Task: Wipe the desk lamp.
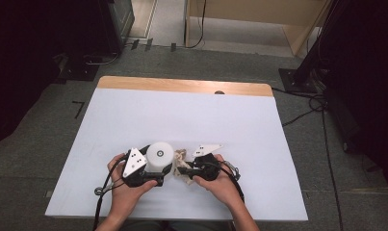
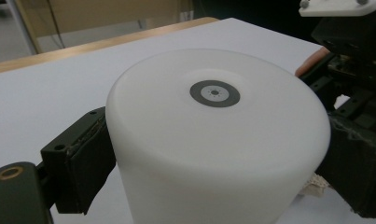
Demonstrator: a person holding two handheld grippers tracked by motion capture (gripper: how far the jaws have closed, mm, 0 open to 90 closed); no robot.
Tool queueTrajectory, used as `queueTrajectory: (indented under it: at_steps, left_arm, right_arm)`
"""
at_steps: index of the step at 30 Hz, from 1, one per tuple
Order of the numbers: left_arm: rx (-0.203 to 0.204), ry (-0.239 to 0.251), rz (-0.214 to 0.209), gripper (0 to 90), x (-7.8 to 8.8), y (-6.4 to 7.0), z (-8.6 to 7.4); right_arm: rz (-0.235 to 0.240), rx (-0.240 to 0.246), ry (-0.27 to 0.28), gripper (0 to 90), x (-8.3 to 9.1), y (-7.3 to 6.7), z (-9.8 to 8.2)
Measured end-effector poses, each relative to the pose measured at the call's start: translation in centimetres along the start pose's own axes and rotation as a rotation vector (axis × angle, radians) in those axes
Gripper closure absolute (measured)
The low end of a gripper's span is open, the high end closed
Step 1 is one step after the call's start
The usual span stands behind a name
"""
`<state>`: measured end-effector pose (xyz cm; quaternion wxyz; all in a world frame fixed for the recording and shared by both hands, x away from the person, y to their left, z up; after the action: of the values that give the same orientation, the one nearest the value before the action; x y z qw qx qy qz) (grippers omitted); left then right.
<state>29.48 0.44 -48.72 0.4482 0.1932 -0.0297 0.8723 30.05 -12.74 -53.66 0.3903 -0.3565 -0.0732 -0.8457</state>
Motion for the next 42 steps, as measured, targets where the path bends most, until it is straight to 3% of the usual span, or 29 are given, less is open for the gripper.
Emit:
queueTrajectory:
  at_steps: [3, 7, 11, 20, 27, 30, 34, 36, 39, 42]
  left_arm:
    - [0.022, -0.008, 0.005, 6.6, -0.1, -0.2, 0.2]
    - [0.034, -0.021, -0.007, 7.6, -0.2, -0.6, 0.6]
    - [0.024, -0.023, -0.024, 7.7, -0.3, -0.7, 0.6]
    - [-0.01, -0.005, -0.066, 7.6, 0.0, -0.8, 0.2]
    - [-0.044, -0.011, -0.092, 7.6, 0.1, -0.6, 0.0]
    - [-0.055, -0.016, -0.121, 7.9, 0.2, -0.8, 0.1]
    - [-0.055, 0.004, -0.231, 8.2, 0.4, -1.2, 0.1]
    - [-0.073, 0.011, -0.293, 8.3, 0.5, -1.1, 0.1]
    - [-0.118, 0.009, -0.312, 8.4, 0.4, -0.9, 0.0]
    - [-0.134, 0.007, -0.317, 8.4, 0.4, -0.8, 0.0]
  right_arm:
    - [-0.004, -0.011, -0.003, 69.9, 0.0, 0.1, -0.1]
    - [-0.005, -0.047, -0.03, 60.9, -0.4, 0.3, -0.4]
    - [-0.007, -0.066, -0.041, 59.6, -0.6, 0.3, -0.6]
    - [0.001, -0.083, -0.049, 62.2, -0.7, 0.5, -0.6]
    - [-0.015, -0.036, -0.025, 74.9, -0.6, 0.4, -0.7]
    - [-0.014, -0.03, -0.025, 76.8, -0.4, 0.3, -0.6]
    - [0.036, 0.017, -0.004, 77.4, 0.3, -0.4, -0.2]
    - [0.06, 0.05, -0.003, 77.5, 0.6, -0.8, -0.1]
    - [0.089, 0.073, 0.019, 77.6, 1.0, -1.2, 0.1]
    - [0.096, 0.065, 0.069, 77.6, 1.8, -1.1, 0.9]
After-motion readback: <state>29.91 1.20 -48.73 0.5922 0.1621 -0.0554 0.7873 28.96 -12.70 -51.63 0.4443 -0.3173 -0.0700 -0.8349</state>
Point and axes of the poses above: each handheld gripper's, and its own axes: x roughly backward along the jaws, z roughly out of its top, y roughly to its right, the point moved 8 cm from there along -x, roughly forward along the jaws, and after that the axes turned 11 degrees about -z, right-handed, at the moved point
